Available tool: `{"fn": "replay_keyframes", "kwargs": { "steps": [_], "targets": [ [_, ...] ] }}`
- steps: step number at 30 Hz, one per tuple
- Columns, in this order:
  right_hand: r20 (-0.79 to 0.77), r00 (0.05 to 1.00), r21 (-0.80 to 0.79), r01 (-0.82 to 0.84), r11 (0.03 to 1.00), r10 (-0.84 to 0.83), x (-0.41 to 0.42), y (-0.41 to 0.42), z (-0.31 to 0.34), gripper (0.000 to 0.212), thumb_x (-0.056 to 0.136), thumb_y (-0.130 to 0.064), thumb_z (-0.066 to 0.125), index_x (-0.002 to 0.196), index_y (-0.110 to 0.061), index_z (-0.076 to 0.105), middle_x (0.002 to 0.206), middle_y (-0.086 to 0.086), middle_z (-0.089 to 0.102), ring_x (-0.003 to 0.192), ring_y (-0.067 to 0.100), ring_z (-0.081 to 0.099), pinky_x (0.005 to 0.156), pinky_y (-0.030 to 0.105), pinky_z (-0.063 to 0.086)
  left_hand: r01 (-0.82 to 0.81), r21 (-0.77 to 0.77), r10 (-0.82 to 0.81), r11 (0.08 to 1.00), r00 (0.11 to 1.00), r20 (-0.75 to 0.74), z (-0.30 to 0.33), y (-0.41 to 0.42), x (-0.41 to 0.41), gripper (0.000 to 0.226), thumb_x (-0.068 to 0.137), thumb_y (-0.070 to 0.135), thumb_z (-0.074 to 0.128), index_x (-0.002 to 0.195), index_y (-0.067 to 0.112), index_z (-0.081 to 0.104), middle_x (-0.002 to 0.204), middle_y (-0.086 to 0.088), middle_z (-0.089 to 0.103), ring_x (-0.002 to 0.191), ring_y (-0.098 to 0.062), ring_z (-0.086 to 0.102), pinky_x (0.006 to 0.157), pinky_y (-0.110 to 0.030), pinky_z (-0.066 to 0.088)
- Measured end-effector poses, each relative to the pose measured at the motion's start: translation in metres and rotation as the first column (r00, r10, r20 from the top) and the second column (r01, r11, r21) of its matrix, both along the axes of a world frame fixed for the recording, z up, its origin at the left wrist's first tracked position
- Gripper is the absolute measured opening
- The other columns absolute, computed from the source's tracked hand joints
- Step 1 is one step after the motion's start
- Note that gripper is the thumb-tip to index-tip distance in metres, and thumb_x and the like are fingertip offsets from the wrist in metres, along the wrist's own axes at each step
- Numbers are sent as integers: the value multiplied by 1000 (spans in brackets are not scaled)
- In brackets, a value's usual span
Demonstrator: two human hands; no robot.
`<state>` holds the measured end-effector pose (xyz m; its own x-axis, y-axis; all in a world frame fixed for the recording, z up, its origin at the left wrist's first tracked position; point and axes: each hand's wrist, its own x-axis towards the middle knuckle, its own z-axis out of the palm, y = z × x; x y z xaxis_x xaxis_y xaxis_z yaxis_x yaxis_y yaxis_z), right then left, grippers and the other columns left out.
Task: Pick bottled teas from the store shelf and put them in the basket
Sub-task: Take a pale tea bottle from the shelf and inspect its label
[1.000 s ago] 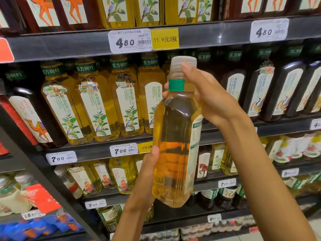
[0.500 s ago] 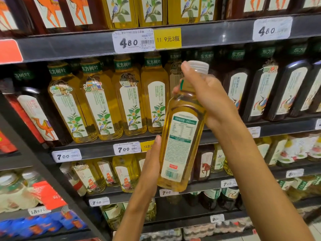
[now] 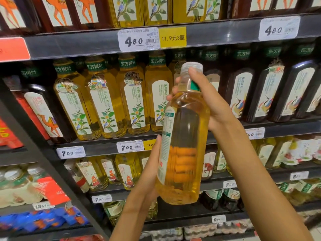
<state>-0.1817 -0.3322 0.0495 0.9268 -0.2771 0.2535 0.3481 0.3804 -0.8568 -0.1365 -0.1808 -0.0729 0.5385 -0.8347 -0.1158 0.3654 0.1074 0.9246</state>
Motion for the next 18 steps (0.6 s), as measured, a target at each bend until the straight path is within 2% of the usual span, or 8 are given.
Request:
{"fn": "replay_keyframes", "kwargs": {
  "steps": [3,5,7,10,12,14,16,18],
  "targets": [
    [-58,954,-108,288,951,-296,0,-3,2,26,91,-34,62,95,-9,61,71,7,72,66,17,70,62,28,57,43,31,-45,999,997,61,5,5,8,70,73,76,45,114,24,70,112,-15,70,102,-27,69,79,-36,57],
    [-84,925,-159,354,922,-370,0,-4,1,28,90,-36,62,95,-9,61,72,6,74,66,15,70,59,25,57,28,5,-28,1000,998,53,2,6,5,71,64,76,55,110,24,72,109,-14,72,95,-24,71,73,-33,58],
    [-105,919,-274,341,899,-381,1,-6,1,32,89,-44,61,92,-12,65,79,7,75,73,16,72,66,26,58,14,-19,-14,1000,1000,15,-3,5,1,69,68,75,54,112,25,71,109,-14,72,95,-24,71,75,-33,58],
    [-94,940,-399,266,878,-327,0,-12,1,39,87,-51,60,87,-13,71,89,9,75,85,22,72,85,36,56,-2,-155,-10,988,997,-76,-9,5,-4,56,86,65,40,117,27,68,116,-12,69,107,-28,66,84,-39,56],
    [-74,982,-312,143,939,-174,3,-9,1,36,87,-47,59,93,-12,67,88,10,73,86,24,70,91,42,51,4,-238,-43,971,986,-160,-9,7,-7,56,86,60,48,125,22,63,123,-14,65,112,-32,63,83,-43,55],
    [-25,999,-108,-27,994,24,7,-1,2,33,90,-41,55,98,-9,58,85,11,71,86,27,68,89,42,52,6,-234,-58,972,974,-217,-8,7,-11,84,69,63,69,136,17,51,128,-17,61,115,-36,60,85,-49,54],
    [9,996,-24,-93,995,94,9,3,4,29,94,-38,52,97,-9,55,81,9,67,79,25,68,82,38,54,33,-199,-75,979,975,-208,-9,6,-12,102,55,66,78,139,17,47,131,-18,58,118,-38,58,93,-56,48],
    [31,997,-40,-63,997,64,7,4,5,26,94,-36,52,96,-10,55,79,9,64,74,23,68,80,37,54,68,-196,-108,978,973,-203,-7,8,-10,91,64,68,70,137,18,49,131,-19,58,117,-38,58,91,-54,50]
  ]
}}
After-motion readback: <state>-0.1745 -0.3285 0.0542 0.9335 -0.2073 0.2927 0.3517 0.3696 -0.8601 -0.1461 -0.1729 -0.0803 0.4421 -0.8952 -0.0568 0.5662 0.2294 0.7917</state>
